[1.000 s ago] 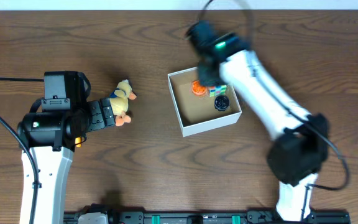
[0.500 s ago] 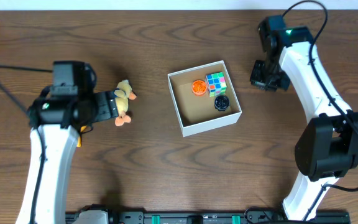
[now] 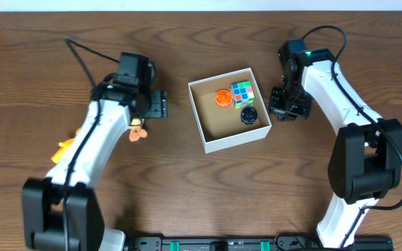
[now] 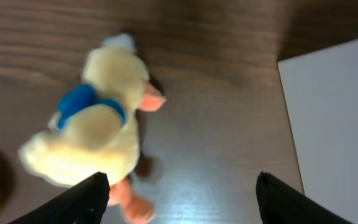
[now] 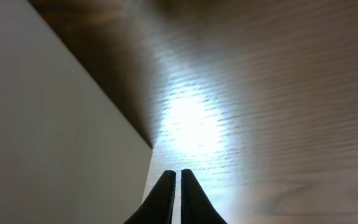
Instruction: Pack container
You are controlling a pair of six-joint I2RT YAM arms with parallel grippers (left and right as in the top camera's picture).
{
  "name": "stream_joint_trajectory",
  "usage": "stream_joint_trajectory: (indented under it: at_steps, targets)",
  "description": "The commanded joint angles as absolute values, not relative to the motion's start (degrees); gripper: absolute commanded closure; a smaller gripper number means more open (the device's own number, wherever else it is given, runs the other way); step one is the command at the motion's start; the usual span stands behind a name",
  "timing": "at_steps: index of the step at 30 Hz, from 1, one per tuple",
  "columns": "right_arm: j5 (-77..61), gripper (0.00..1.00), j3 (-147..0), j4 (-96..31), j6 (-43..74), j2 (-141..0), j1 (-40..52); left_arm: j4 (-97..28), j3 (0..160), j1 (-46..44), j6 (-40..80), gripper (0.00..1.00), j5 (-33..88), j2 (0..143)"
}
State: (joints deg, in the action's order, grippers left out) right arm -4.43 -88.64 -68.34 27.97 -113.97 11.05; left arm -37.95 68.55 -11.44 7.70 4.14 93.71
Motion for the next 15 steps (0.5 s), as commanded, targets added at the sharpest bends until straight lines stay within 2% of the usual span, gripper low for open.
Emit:
stream_joint_trajectory:
  at_steps: [1,15]
  targets:
    - [-6.3,0.92,-88.2,-68.4,27.2,-114.3,12.7,-36.4,69.6,-13.1,7.8,0.22,4.1,97.4]
    - [-9.3,0.92,-88.2,-70.5,27.2,-114.3,16.8,-28.0,69.6,-17.1,7.8,0.22,4.1,101.9]
